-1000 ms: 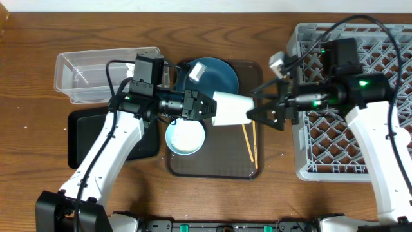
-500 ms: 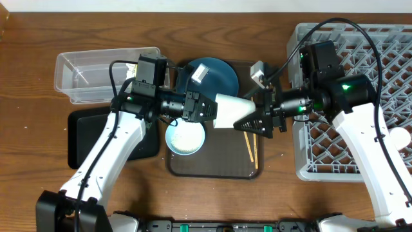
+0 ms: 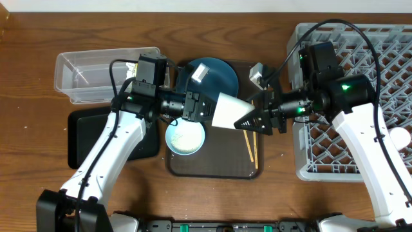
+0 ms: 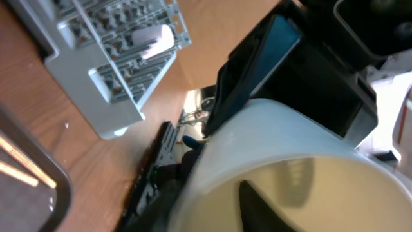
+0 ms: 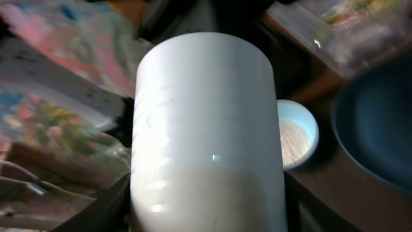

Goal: Sort waste into correct bins and load items into the dishwasher rack
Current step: 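Hand the white cup from the left gripper to the right gripper, then place the white cup in the grey rack with the right gripper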

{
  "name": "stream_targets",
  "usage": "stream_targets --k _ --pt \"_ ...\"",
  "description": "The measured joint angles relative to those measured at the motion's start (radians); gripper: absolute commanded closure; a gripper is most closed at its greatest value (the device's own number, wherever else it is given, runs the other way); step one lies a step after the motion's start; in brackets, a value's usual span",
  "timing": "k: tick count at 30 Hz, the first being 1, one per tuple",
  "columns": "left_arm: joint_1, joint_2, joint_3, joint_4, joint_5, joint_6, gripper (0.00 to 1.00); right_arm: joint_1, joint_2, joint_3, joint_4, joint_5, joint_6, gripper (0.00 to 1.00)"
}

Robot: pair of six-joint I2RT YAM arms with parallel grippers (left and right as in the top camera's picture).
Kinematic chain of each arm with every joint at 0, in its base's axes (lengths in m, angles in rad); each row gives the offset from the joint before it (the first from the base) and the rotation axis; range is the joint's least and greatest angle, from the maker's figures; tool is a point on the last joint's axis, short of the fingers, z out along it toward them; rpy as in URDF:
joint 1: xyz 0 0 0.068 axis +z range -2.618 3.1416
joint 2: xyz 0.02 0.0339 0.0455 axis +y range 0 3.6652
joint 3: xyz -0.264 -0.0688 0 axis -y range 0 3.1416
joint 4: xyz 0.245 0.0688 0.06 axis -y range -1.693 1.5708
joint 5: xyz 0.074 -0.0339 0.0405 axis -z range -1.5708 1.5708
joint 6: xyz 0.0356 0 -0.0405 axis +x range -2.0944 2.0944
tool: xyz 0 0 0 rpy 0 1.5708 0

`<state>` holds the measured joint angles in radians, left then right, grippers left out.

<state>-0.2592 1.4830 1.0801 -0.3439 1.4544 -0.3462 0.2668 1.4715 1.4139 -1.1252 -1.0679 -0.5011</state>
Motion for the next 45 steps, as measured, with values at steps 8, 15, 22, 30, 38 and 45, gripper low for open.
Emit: stream_targets --k 8,15,22,30,38,45 --pt "0.002 0.002 0.003 -0.171 -0.286 0.053 0.50 -0.043 -0.007 0.003 -0.036 0.339 0.213 0.81" --pt "-0.002 -0.013 0.003 -0.463 -0.731 0.125 0.49 -0.254 -0.013 0.098 -0.155 0.677 0.399 0.97" --pt "-0.002 -0.147 0.003 -0.565 -1.003 0.157 0.49 -0.525 -0.027 0.211 -0.189 0.888 0.515 0.99" --pt "-0.002 -0.258 0.003 -0.569 -1.099 0.165 0.49 -0.791 -0.003 0.217 -0.177 1.065 0.615 0.99" --pt "-0.002 -0.259 0.003 -0.569 -1.118 0.165 0.49 -0.929 0.148 0.217 -0.131 1.120 0.677 0.99" --pt "-0.002 -0.259 0.003 -0.573 -1.121 0.165 0.48 -0.967 0.241 0.217 -0.050 1.128 0.718 0.96"
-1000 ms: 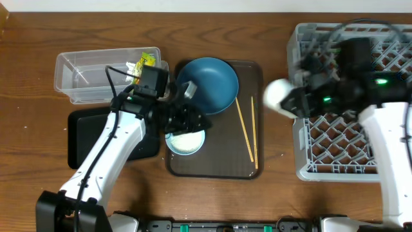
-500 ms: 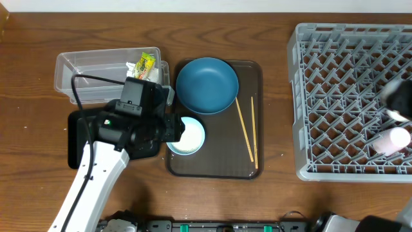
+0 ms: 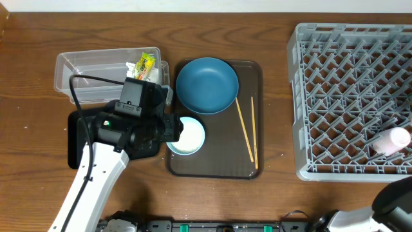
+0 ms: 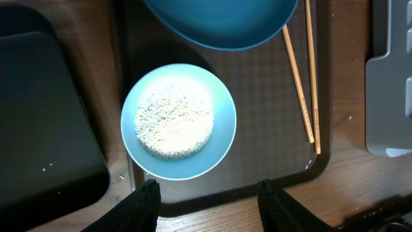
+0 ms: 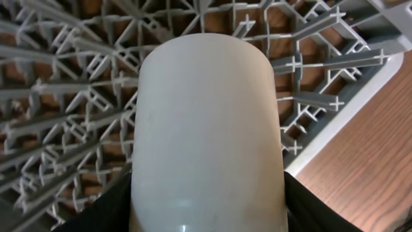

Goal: Sort waste into correct bins and load items into the dishwasher rack
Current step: 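Place the white cup in the grey rack with the right gripper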

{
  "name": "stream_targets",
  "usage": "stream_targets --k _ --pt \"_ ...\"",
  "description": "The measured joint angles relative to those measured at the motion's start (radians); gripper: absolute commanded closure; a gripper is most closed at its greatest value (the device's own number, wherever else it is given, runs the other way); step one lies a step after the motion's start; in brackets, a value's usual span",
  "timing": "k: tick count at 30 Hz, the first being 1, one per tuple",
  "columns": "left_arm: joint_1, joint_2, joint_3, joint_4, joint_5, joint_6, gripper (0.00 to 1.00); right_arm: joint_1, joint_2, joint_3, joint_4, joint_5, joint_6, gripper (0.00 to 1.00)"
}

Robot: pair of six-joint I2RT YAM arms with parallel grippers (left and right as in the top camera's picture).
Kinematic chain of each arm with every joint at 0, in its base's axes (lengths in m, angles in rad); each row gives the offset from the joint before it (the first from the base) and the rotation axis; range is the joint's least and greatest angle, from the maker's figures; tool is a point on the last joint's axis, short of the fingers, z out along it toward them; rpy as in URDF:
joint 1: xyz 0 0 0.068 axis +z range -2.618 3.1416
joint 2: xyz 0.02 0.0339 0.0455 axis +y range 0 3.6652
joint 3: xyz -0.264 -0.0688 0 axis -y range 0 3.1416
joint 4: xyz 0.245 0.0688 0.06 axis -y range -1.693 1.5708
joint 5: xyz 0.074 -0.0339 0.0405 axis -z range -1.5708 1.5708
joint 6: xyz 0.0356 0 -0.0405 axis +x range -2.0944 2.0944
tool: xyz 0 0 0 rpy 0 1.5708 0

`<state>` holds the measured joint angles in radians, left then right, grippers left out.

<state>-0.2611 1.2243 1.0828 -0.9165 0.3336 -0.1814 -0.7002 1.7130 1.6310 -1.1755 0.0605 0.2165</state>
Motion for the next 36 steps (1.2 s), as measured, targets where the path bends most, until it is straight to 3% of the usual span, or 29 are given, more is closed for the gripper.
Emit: stream_targets --k 4,5,9,10,17,23,26,28,29,36 --pt "0.000 0.000 0.000 -0.002 0.000 0.000 0.48 -0.005 0.045 0.000 0.009 -0.002 0.016 0.84" --pt "0.000 0.000 0.000 -0.002 0.000 0.000 0.48 -0.005 0.058 0.000 0.011 -0.004 0.019 0.73" --pt "0.000 0.000 0.000 -0.002 0.000 0.000 0.48 -0.005 0.108 0.000 0.026 -0.013 0.035 0.04" --pt "0.000 0.000 0.000 -0.003 0.000 0.000 0.48 -0.005 0.116 0.000 0.035 -0.018 0.033 0.01" --pt "0.000 0.000 0.000 -0.005 0.000 0.000 0.48 -0.011 0.126 0.018 0.061 -0.128 0.034 0.01" --pt "0.000 0.000 0.000 -0.006 0.000 0.000 0.48 -0.011 0.118 0.103 0.001 -0.226 0.024 0.10" --pt "0.000 0.000 0.000 -0.006 0.000 0.000 0.48 -0.008 0.097 0.124 -0.018 -0.264 0.006 0.19" --pt "0.000 0.000 0.000 -0.006 0.000 0.000 0.48 -0.002 0.073 0.125 -0.036 -0.290 -0.008 0.38" --pt "0.000 0.000 0.000 -0.006 0.000 0.000 0.48 0.007 0.056 0.125 -0.048 -0.306 -0.017 0.41" --pt "0.000 0.000 0.000 -0.016 -0.005 0.002 0.41 0.188 -0.021 0.132 -0.138 -0.404 -0.093 0.35"
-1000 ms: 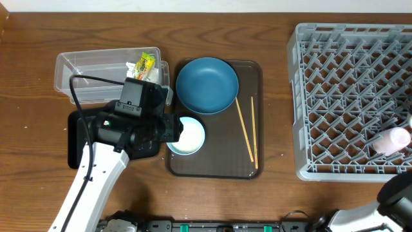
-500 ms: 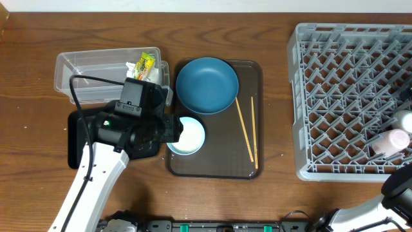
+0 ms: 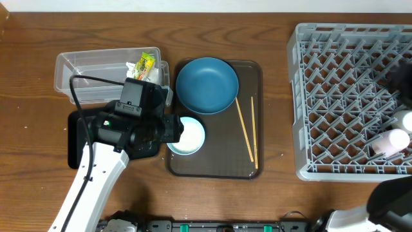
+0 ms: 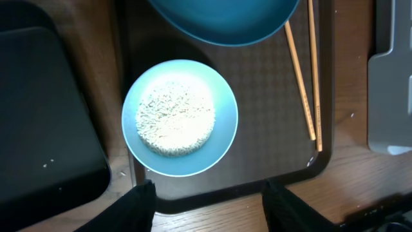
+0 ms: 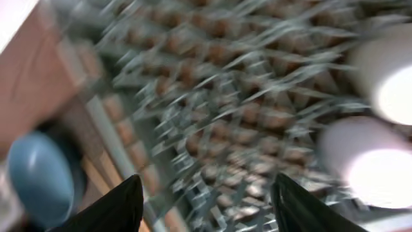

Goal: Sort waste into correct bins and load items into the dishwasher rack
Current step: 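Place the white cup in the grey rack with the right gripper, then reach the right gripper to the blue plate's rim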

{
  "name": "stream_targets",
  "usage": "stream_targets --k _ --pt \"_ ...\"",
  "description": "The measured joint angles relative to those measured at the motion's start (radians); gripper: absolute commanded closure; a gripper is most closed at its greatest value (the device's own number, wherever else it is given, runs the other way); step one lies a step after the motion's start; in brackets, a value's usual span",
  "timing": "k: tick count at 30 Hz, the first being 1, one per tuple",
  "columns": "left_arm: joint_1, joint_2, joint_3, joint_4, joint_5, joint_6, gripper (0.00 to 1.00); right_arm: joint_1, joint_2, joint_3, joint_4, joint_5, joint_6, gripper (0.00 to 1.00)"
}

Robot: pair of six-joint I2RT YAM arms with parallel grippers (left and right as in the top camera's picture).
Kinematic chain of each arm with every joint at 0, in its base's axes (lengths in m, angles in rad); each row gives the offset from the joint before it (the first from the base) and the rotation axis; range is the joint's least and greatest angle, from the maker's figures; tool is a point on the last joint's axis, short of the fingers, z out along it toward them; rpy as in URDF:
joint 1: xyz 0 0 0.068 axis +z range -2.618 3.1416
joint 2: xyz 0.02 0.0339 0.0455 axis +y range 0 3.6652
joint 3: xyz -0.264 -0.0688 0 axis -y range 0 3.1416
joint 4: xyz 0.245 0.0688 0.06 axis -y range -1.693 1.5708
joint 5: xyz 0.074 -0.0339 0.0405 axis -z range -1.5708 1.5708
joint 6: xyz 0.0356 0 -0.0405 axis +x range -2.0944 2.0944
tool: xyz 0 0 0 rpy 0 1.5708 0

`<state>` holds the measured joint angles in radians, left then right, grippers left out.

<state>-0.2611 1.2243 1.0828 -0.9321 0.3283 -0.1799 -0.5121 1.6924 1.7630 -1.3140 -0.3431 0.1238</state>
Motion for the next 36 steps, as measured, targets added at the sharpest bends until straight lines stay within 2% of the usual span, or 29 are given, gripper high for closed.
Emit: stream_targets --k 5,10,16,19,25,31,36 --pt "0.000 0.000 0.000 -0.053 -0.068 -0.022 0.39 0.230 -0.005 0.002 -0.011 -0.023 -0.051 0.32" --pt "0.000 0.000 0.000 -0.092 -0.126 -0.034 0.39 0.474 -0.004 0.002 0.071 -0.004 -0.068 0.31" --pt "0.000 0.000 0.000 -0.103 -0.149 -0.034 0.39 0.713 0.023 0.002 0.175 0.082 -0.020 0.28" --pt "0.000 0.000 0.000 -0.104 -0.152 -0.034 0.39 0.813 0.082 0.002 0.243 0.125 0.021 0.23" --pt "0.000 0.000 0.000 -0.105 -0.152 -0.036 0.39 0.922 0.248 0.002 0.349 0.218 0.103 0.25" --pt "0.000 0.000 0.000 -0.105 -0.152 -0.037 0.39 0.941 0.397 0.002 0.408 0.279 0.187 0.30" --pt "0.000 0.000 0.000 -0.105 -0.153 -0.037 0.38 0.941 0.473 0.002 0.445 0.296 0.249 0.49"
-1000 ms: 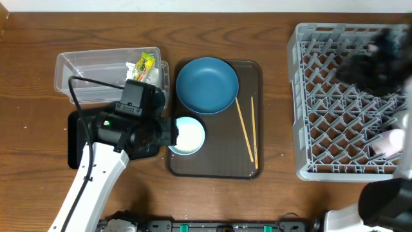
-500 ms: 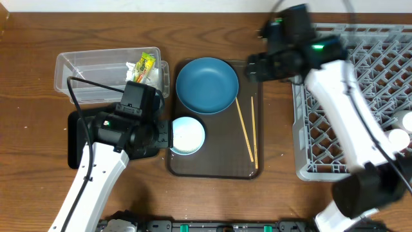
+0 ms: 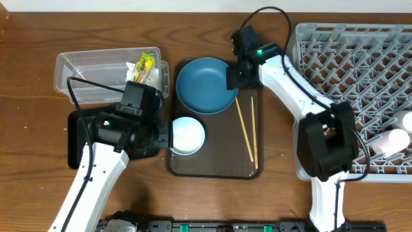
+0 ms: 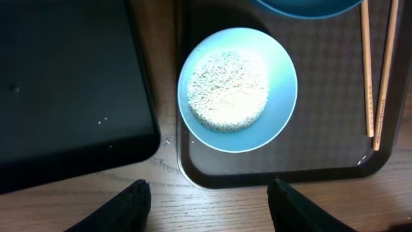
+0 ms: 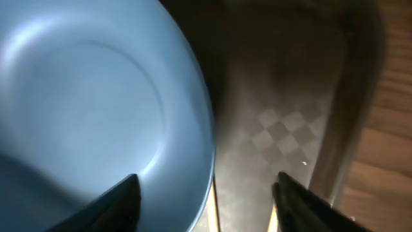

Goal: Sort waste into correct bins and load items into the dishwasher rack
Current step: 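Reach the right gripper to the blue plate's rim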

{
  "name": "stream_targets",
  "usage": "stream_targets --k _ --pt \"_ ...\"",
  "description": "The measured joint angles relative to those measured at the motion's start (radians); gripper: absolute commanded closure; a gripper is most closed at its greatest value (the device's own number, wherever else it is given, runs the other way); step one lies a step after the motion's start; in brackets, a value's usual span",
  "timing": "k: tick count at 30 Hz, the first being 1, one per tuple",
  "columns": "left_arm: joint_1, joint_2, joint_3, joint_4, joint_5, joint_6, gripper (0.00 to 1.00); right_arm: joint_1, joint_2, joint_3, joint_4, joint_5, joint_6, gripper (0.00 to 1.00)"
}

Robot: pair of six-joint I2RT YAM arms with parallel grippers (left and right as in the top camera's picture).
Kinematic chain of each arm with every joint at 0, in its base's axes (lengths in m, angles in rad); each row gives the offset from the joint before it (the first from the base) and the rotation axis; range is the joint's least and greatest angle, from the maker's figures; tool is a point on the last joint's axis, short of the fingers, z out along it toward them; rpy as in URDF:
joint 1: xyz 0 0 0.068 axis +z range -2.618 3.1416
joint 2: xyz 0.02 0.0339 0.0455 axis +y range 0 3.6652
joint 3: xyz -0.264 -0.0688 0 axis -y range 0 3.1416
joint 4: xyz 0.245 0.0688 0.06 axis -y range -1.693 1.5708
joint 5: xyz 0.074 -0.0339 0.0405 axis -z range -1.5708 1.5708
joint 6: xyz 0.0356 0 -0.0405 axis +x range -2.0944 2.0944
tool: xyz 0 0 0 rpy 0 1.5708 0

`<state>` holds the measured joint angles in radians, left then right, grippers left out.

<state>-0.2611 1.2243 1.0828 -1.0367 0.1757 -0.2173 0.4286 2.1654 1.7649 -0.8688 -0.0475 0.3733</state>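
Observation:
A big blue bowl (image 3: 206, 85) sits at the back of the dark tray (image 3: 212, 166). My right gripper (image 3: 235, 78) hangs open over the bowl's right rim (image 5: 193, 129), one finger above the bowl and one above the tray; its midpoint (image 5: 207, 187) is empty. A small light-blue bowl of rice (image 4: 237, 88) stands at the tray's left. My left gripper (image 4: 207, 193) is open just in front of it, over the tray's edge. Two chopsticks (image 3: 248, 129) lie on the tray's right side. The grey dishwasher rack (image 3: 347, 58) holds a white cup (image 3: 404, 119) and a pink cup (image 3: 390, 142).
A clear bin (image 3: 84, 71) with wrappers (image 3: 145, 64) stands at the back left. A black bin (image 3: 80, 138) lies left of the tray, under my left arm. My right arm reaches across the rack's left edge.
My right gripper was open over the rack at the far right; now it is open over the blue bowl's right rim. My left gripper has shifted slightly left.
Both grippers were on a white cup above the tray. Then my right gripper held the cup over the rack while my left hung open by the rice bowl. Then the cup lay in the rack with my right gripper open; now that gripper is at the blue bowl.

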Motion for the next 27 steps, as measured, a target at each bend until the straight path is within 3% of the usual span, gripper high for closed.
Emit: stream_targets --k 5,15,18,27 --pt "0.000 0.000 0.000 0.000 0.000 0.000 0.38 0.000 0.026 0.000 0.006 0.000 0.033 0.67" --pt "0.000 0.000 0.000 0.000 0.000 0.000 0.38 0.000 0.040 0.000 -0.013 -0.001 0.067 0.84" --pt "0.000 0.000 0.000 0.000 0.000 0.000 0.39 0.001 0.040 0.000 -0.027 -0.008 0.073 0.96" --pt "0.000 0.000 0.000 0.000 0.000 0.000 0.38 0.001 0.041 0.000 -0.032 -0.017 0.094 0.99"
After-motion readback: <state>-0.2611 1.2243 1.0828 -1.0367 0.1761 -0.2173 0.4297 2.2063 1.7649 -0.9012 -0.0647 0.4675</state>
